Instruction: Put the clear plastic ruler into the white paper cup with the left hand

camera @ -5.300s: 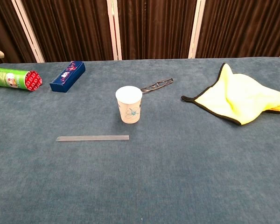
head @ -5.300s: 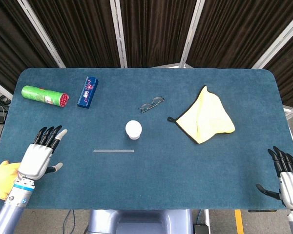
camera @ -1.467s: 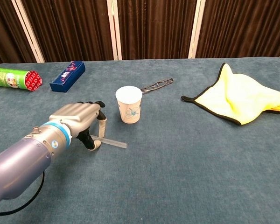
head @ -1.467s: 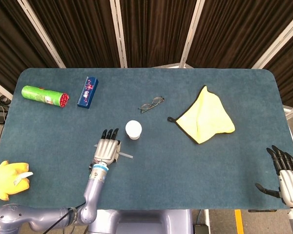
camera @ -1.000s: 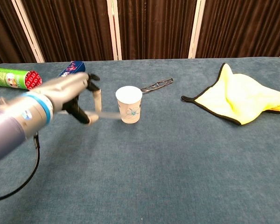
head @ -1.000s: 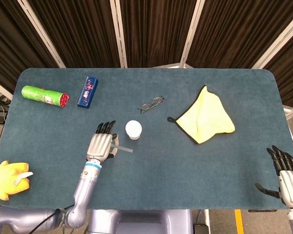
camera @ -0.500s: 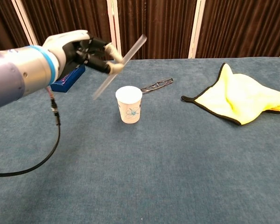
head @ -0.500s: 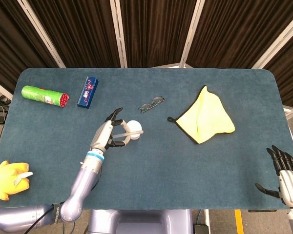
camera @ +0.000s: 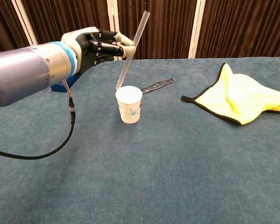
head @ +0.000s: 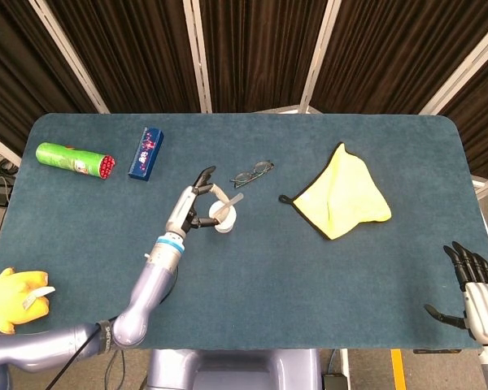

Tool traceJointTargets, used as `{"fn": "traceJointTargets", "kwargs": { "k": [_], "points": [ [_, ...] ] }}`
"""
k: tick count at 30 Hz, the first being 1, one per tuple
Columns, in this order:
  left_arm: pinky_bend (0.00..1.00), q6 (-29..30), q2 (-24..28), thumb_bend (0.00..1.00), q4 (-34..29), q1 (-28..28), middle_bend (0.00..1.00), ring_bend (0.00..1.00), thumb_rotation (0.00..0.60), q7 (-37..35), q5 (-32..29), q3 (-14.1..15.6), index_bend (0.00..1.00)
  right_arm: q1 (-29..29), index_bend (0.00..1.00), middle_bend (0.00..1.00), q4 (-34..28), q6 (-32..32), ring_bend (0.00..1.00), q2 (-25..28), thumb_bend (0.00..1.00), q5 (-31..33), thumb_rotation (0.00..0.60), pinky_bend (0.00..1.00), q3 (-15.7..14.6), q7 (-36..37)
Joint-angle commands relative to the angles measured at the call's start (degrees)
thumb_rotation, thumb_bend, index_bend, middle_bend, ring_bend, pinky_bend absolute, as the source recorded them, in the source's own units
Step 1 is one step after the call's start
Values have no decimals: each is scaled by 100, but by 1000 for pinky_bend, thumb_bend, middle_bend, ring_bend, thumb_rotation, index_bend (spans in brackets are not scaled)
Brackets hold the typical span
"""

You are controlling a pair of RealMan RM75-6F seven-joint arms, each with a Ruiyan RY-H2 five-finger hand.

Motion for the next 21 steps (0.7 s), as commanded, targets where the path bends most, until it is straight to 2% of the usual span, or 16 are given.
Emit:
{"fn": "traceJointTargets", "kwargs": {
  "k": [1, 8, 21],
  "points": [
    [0, -148, -127, 411, 354, -96, 0, 0, 600, -370, 106, -67, 575, 10, 0, 0, -13, -17, 0, 5, 78, 15, 600, 0, 7, -10],
    [0, -451, -265, 412, 902, -202, 0, 0, 600, -924, 182, -30, 575, -2, 0, 0, -8, 15, 0, -12, 85, 25, 600, 0, 16, -34],
    [0, -724, -390, 412, 1369, -194, 0, 0, 600, -1689, 443, 123, 575, -3, 0, 0, 12, 21, 0, -21, 85, 20, 600, 0, 16, -20]
  ]
}}
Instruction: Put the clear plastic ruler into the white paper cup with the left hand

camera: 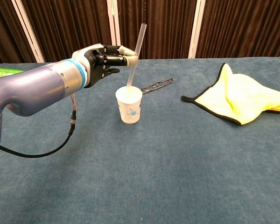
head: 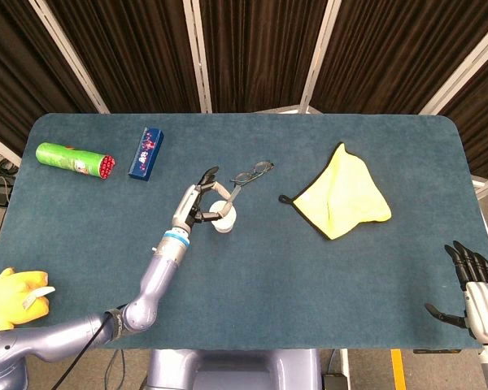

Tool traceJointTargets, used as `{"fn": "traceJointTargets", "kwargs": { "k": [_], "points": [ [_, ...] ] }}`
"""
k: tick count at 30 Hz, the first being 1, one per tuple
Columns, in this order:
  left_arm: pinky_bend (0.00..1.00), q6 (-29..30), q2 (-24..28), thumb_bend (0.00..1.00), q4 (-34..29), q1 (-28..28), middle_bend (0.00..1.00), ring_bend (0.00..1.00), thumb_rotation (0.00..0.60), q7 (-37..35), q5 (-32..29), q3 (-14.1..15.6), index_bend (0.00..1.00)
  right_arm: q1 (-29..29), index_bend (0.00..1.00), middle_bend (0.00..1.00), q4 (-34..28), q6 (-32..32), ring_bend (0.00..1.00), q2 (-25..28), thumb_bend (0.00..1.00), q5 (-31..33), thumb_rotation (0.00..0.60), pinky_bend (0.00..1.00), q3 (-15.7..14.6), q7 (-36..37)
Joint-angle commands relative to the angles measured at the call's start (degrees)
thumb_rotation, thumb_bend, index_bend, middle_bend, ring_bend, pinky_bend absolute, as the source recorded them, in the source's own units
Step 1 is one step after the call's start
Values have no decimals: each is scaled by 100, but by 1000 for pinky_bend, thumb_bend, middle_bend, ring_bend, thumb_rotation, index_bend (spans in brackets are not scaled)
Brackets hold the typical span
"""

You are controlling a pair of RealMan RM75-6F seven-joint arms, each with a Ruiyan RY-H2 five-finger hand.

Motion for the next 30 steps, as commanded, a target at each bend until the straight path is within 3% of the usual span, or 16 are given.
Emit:
{"fn": "traceJointTargets", "kwargs": {
  "k": [1, 14, 21, 24, 30],
  "points": [
    [0, -68, -6, 411, 94, 54, 0, 0, 600, -202, 69, 62, 574, 1, 0, 0, -1, -1, 0, 1, 85, -2, 600, 0, -1, 0],
    [0, -266, 127, 411, 332, 338, 0, 0, 600, -911, 614, 470, 402, -5, 0, 0, -4, 13, 0, -3, 85, -10, 600, 0, -5, -11],
    [0, -204, 381, 413, 67, 509, 0, 0, 600, -1141, 923, 601, 377, -9, 0, 0, 2, 21, 0, -6, 82, -17, 600, 0, -9, -8],
    [0, -62, 578, 413, -96, 592, 0, 0, 600, -993, 1145, 750, 371, -5, 0, 0, -1, 16, 0, -5, 83, -12, 600, 0, -6, -10],
    [0, 490, 1001, 410, -331, 738, 0, 0, 600, -12, 1720, 1261, 350, -8, 0, 0, -9, 20, 0, -8, 81, -8, 600, 0, -5, -38]
  ]
}}
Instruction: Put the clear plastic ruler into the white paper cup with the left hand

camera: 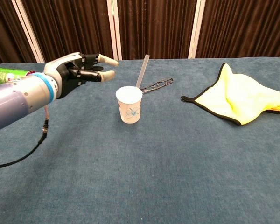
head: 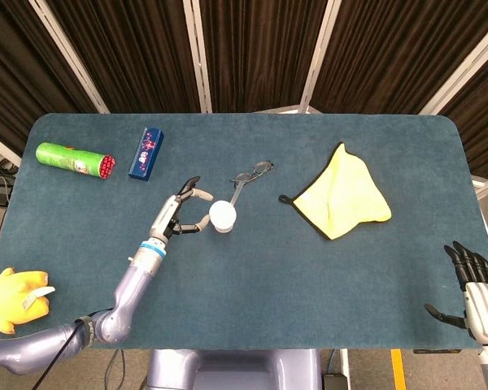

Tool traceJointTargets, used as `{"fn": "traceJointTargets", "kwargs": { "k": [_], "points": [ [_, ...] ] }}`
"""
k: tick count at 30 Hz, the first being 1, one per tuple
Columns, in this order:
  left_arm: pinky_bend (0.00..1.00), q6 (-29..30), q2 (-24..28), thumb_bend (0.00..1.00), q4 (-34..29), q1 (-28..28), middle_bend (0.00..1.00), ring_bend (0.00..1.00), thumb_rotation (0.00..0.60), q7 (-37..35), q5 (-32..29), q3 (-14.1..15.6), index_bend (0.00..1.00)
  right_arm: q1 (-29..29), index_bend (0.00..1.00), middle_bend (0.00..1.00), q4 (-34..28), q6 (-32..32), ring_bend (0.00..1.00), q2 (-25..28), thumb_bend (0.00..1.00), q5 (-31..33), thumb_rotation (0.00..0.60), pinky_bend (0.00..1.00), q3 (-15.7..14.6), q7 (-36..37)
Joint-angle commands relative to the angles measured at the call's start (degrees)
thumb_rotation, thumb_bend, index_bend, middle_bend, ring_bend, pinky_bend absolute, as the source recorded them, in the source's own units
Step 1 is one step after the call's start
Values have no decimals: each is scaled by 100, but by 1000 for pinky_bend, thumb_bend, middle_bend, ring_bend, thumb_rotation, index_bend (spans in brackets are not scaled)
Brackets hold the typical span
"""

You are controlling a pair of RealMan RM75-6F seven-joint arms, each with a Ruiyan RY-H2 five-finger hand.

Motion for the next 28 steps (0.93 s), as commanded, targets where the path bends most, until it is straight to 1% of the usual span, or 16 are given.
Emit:
{"fn": "traceJointTargets", "kwargs": {
  "k": [1, 2, 3, 5, 9, 11, 13, 15, 17, 21, 22, 28],
  "points": [
    [0, 458, 408, 399, -205, 141, 0, 0, 600, 898, 499, 475, 346, -3, 0, 0, -5, 6, 0, -2, 81, 1, 600, 0, 0, -20],
    [0, 601, 557, 381, -271, 192, 0, 0, 600, 1271, 619, 628, 338, -5, 0, 0, -9, 10, 0, -4, 80, 1, 600, 0, 0, -32],
    [0, 835, 819, 364, -349, 285, 0, 0, 600, 1846, 907, 888, 328, -11, 0, 0, -12, 17, 0, -8, 80, 5, 600, 0, 0, -47],
    [0, 1087, 1119, 315, -584, 419, 0, 0, 600, 2482, 1079, 1147, 285, -17, 0, 0, -19, 30, 0, -16, 79, 8, 600, 0, 1, -73],
    [0, 1467, 1592, 268, -906, 635, 0, 0, 600, 3673, 1224, 1565, 218, -27, 0, 0, -22, 44, 0, -24, 78, 13, 600, 0, 3, -100],
    [0, 1655, 1836, 242, -1176, 783, 0, 0, 600, 4254, 1135, 1747, 170, -30, 0, 0, -23, 50, 0, -29, 78, 14, 600, 0, 3, -108],
    [0, 1775, 2040, 235, -1442, 914, 0, 0, 600, 4579, 1024, 1887, 131, -35, 0, 0, -20, 58, 0, -34, 79, 13, 600, 0, 3, -116],
    [0, 1872, 2237, 234, -1641, 1039, 0, 0, 600, 4786, 968, 2034, 110, -40, 0, 0, -21, 66, 0, -38, 77, 12, 600, 0, 3, -125],
    [0, 1970, 2343, 234, -1711, 1131, 0, 0, 600, 4867, 985, 2127, 105, -42, 0, 0, -20, 71, 0, -42, 78, 13, 600, 0, 3, -133],
    [0, 2421, 2491, 233, -1596, 1432, 0, 0, 600, 5009, 1278, 2388, 102, -50, 0, 0, -13, 88, 0, -47, 77, -6, 600, 0, -3, -137],
    [0, 2505, 2529, 233, -1618, 1518, 0, 0, 600, 4942, 1309, 2435, 100, -50, 0, 0, -10, 91, 0, -46, 77, -14, 600, 0, -5, -135],
    [0, 2606, 2812, 233, -1769, 1688, 0, 0, 600, 4661, 1478, 2537, 96, -62, 0, 0, -12, 121, 0, -67, 77, -20, 600, 0, -2, -205]
  ]
}}
